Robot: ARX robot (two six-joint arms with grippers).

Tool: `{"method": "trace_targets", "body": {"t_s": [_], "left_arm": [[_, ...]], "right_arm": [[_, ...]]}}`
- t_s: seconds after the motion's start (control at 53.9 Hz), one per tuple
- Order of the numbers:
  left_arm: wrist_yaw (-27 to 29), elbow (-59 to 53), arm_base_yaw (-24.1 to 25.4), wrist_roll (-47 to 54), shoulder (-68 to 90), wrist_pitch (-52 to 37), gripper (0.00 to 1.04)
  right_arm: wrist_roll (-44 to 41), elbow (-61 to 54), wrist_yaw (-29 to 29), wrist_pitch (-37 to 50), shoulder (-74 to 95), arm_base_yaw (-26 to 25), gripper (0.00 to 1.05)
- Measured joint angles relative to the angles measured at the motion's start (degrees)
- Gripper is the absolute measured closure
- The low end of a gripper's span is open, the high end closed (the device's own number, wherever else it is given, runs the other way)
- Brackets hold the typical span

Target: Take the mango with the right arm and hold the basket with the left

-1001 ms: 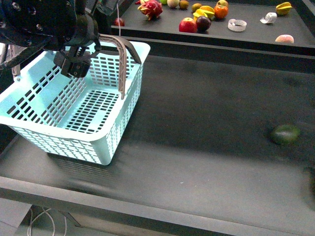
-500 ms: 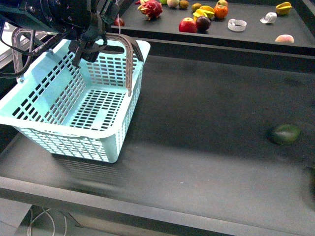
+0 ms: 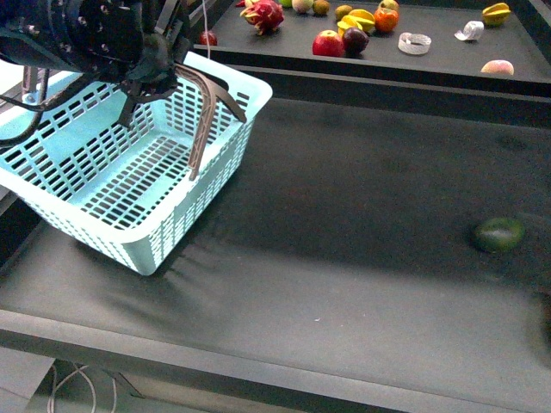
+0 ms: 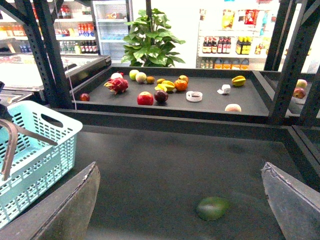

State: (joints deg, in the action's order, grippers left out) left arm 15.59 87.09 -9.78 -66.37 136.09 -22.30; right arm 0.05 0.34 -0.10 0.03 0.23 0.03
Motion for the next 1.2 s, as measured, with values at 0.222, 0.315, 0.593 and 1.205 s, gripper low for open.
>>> {"method": "trace_targets", "body": {"t_s": [0.222, 0.315, 0.593, 1.205], "left_arm": [[0.39, -17.27, -2.32, 5.01, -12.76, -7.17, 1.00], [0.09, -22.14, -3.52, 8.76, -17.92, -10.03, 1.00], [-2.19, -38.97, -10.19, 25.73, -31.08, -23.54, 1.00], [-7.23, -48.85, -25.55, 50.80, -35.54, -31.87, 1.00]], "right_arm": [[0.00, 0.00, 0.00, 0.00, 0.00, 0.00, 0.08], [0.00, 0.00, 0.00, 0.00, 0.00, 0.00, 0.08], [0.00, 0.00, -0.02, 0.00, 0.00, 0.00, 0.08], [0.00, 0.00, 0.00, 0.00, 0.00, 0.00, 0.08]]}}
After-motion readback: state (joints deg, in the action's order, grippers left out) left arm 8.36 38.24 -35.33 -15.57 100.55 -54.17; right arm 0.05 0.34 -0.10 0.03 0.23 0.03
